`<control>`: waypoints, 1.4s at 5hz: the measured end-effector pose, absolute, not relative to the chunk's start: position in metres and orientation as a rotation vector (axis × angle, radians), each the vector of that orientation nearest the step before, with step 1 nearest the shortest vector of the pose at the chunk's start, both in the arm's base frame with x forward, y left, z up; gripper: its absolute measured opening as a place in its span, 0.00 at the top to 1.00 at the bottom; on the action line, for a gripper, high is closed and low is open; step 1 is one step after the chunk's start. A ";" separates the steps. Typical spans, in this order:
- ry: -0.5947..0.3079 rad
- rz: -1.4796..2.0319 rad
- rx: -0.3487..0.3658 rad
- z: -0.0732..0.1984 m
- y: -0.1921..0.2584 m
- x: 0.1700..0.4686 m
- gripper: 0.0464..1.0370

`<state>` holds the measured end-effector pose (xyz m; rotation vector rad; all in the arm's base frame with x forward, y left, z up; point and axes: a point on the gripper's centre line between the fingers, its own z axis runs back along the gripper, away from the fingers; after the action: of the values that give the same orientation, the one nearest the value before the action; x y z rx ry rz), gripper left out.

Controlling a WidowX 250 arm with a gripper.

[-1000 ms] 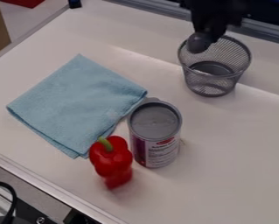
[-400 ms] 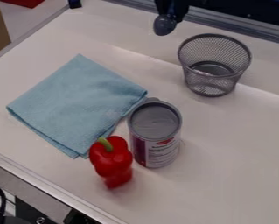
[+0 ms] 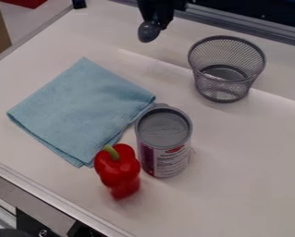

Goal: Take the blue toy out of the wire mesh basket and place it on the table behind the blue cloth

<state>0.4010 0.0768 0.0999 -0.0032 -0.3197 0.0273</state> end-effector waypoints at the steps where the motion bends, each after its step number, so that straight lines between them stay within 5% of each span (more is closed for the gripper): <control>1: -0.306 0.047 0.033 0.076 0.098 0.403 0.73; 4: -0.177 0.106 0.138 0.039 0.127 0.399 0.67; 6: -0.159 0.140 0.154 0.041 0.127 0.398 0.10; 7: -0.152 0.139 0.142 0.041 0.123 0.398 0.03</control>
<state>0.3978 0.1229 0.0408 0.1419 -0.1518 0.1389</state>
